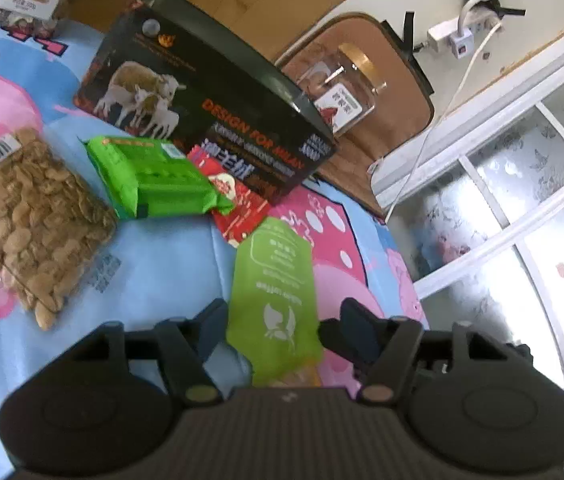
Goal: Organize snacks
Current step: 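Grasp the green pouch with the right tool and lift it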
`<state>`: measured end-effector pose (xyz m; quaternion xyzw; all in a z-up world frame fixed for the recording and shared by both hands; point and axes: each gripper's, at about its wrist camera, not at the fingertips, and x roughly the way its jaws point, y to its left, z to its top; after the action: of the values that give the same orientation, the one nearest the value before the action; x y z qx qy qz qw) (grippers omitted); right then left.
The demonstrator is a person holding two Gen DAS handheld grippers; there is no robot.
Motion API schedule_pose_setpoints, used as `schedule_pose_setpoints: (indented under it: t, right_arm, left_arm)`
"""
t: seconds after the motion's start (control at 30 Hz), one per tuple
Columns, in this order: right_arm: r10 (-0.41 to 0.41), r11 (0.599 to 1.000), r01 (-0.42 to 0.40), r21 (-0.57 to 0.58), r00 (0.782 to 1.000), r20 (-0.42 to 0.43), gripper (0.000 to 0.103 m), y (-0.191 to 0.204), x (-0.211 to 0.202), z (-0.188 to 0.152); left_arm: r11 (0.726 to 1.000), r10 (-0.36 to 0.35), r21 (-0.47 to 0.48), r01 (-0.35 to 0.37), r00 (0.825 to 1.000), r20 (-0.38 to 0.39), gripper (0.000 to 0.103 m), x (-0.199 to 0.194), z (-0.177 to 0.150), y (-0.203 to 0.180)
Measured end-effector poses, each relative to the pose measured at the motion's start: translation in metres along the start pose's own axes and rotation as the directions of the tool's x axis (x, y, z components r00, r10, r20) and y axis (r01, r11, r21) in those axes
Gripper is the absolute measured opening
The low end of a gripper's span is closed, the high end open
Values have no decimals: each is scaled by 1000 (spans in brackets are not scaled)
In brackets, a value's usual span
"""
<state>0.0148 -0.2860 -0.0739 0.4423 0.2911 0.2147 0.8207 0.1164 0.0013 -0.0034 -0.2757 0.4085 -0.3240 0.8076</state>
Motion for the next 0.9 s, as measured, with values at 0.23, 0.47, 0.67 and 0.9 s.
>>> schedule_pose_setpoints:
  t: [0.23,0.47,0.67,0.9]
  right_arm:
    - [81,996,-82,-36,996,-26,3,28,5,-2]
    - [-48,994,46,-96,999,-13,10,39,2,4]
    - [-151,985,144,-98,986,-69,24,33,7,-3]
    - [-121,990,114,-86,989,-80,20,34,34,2]
  left_arm:
    - [993,-65,101,60,997,43,54,-13,3,-34]
    - [985,80,151,-89,995,61,58,-19,9,-31]
    - [993,96,65,-95,995,-21,39,-2,9,2]
    - [999,46,-26,-47,998,-29,27,-1,12,22]
